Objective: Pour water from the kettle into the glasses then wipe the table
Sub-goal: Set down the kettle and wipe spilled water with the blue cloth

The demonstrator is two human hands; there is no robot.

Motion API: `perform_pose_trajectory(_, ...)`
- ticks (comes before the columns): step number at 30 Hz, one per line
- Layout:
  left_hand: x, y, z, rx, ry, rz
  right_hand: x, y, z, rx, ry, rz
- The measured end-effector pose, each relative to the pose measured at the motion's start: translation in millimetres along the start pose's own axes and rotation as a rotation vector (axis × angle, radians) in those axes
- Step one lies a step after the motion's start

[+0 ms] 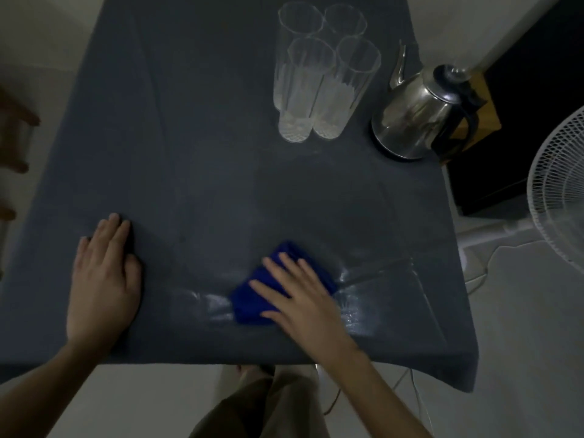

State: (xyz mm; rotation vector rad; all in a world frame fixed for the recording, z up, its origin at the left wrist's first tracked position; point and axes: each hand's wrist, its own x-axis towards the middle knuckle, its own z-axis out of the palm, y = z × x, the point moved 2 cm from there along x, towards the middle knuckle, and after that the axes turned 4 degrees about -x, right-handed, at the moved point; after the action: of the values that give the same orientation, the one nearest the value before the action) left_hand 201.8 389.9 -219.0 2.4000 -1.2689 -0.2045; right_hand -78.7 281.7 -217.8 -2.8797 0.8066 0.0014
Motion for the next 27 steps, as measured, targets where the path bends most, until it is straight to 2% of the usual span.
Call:
perform_pose_trajectory(3, 0, 3, -2, 0.011, -0.012, -0.012, -45, 66, -13, -0.033, 0.033, 0.147)
perform_pose_trajectory(6, 0, 4, -4, 0.032, -0.018, -0.018, -82, 126, -29, -0.015, -0.046, 0.333)
perform_pose_trajectory(9, 0, 3, -5, 0.061, -0.026, -0.019, -87, 143, -31, 0.035, -0.155, 0.333)
perform_pose_trajectory(13, -2, 4, -8, 0.096, -0.041, -0.034, -52, 97, -26, -0.005, -0.147, 0.148)
perform_pose_trajectory(16, -2, 3, -10, 0.101, -0.056, -0.039, -10, 24, -12, -0.101, -0.102, -0.145)
perform_pose_trajectory(19, -3, 1, -8, 0.097, -0.067, -0.041, 38, -52, 4, -0.079, -0.065, -0.311)
perform_pose_trajectory(23, -2, 0, -7, 0.091, -0.081, -0.034, 109, -94, 10, 0.011, -0.033, -0.238)
perform_pose_trajectory(27, -1, 1, -10, 0.064, -0.088, -0.042, 179, -76, 1, 0.051, 0.063, -0.088)
